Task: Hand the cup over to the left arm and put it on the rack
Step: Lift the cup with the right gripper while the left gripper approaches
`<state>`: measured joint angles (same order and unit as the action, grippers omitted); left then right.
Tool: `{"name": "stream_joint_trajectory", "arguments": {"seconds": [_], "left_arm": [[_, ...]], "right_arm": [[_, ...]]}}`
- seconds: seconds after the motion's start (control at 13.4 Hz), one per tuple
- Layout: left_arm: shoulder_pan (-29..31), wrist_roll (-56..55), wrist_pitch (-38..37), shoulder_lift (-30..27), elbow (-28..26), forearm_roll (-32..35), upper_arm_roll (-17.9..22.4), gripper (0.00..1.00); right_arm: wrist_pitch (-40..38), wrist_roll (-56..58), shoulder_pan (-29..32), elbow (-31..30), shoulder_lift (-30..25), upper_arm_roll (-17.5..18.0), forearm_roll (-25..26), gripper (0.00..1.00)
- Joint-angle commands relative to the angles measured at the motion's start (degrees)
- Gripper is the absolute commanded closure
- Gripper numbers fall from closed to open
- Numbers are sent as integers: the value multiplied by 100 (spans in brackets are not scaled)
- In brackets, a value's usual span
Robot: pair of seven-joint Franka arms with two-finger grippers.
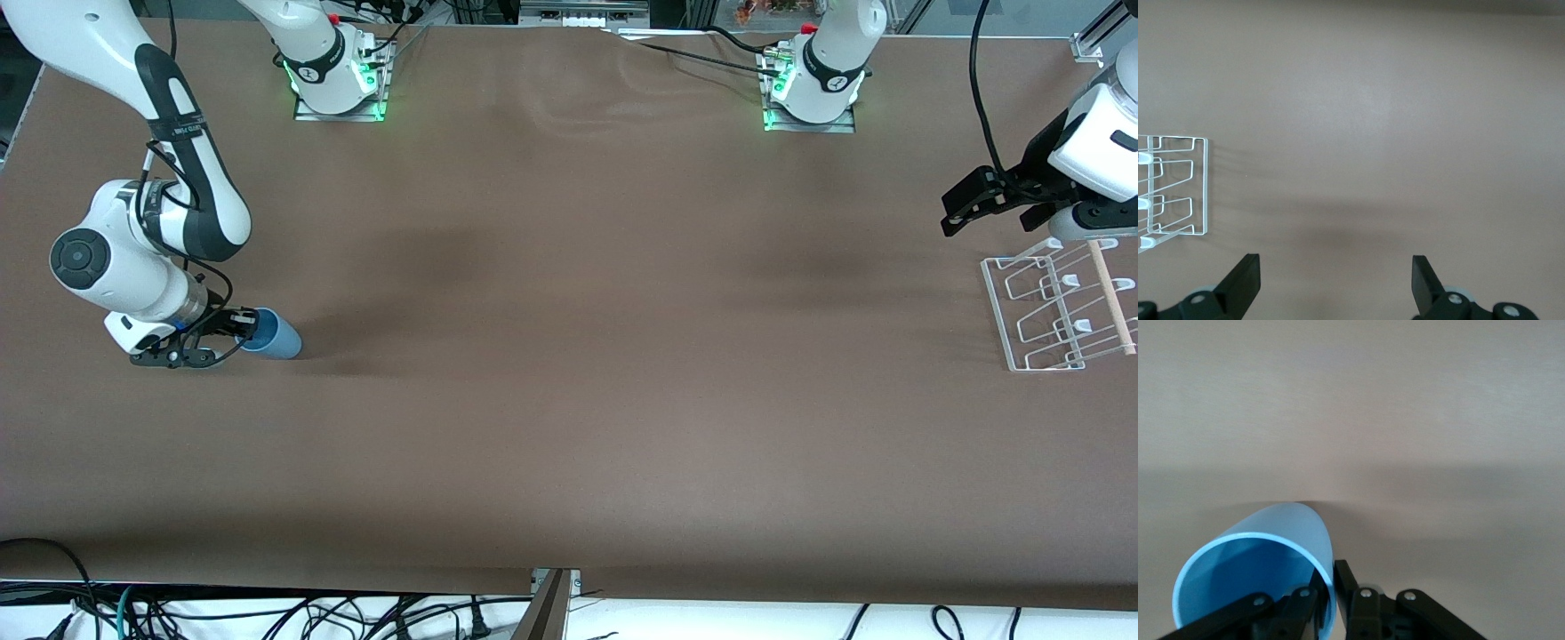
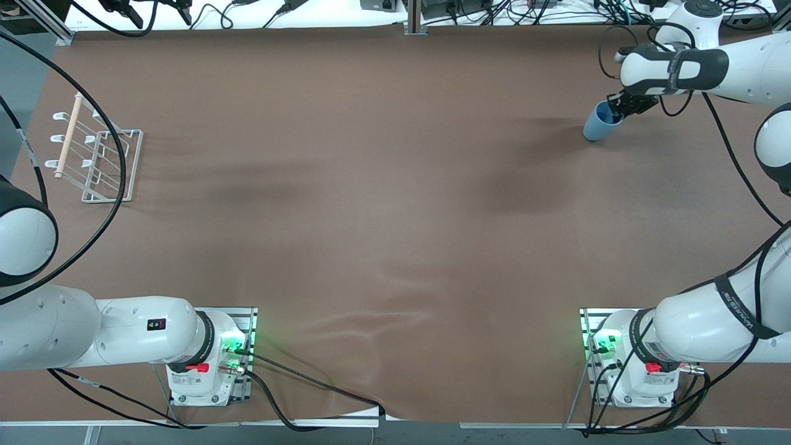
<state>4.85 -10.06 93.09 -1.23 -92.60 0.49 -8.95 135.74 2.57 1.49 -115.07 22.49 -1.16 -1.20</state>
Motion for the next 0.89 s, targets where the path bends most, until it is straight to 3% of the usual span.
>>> {"name": "stream_joint_trajectory", "arguments": {"seconds": [0.0, 0.07, 0.22, 0.52, 0.82], "left_arm": [[-2, -31, -63, 87, 189, 13, 7, 0], [-1, -31, -63, 96, 189, 13, -2, 0], [-1, -31, -63, 96, 189, 13, -2, 0], [25, -31, -54, 96, 189, -4, 24, 0], [-10, -31, -71, 395, 329, -31, 16, 0]], "right_arm": [[-967, 104, 44, 658, -96, 519, -1053, 100], [-1319, 104, 44, 904, -104, 703, -1624, 100], [-1725, 112, 44, 1283, -96, 1081, -2286, 100], [-1701, -124, 35, 1812, 1, 1916, -2577, 100], [-1665, -282, -174, 2171, 45, 2190, -4070, 100]]}}
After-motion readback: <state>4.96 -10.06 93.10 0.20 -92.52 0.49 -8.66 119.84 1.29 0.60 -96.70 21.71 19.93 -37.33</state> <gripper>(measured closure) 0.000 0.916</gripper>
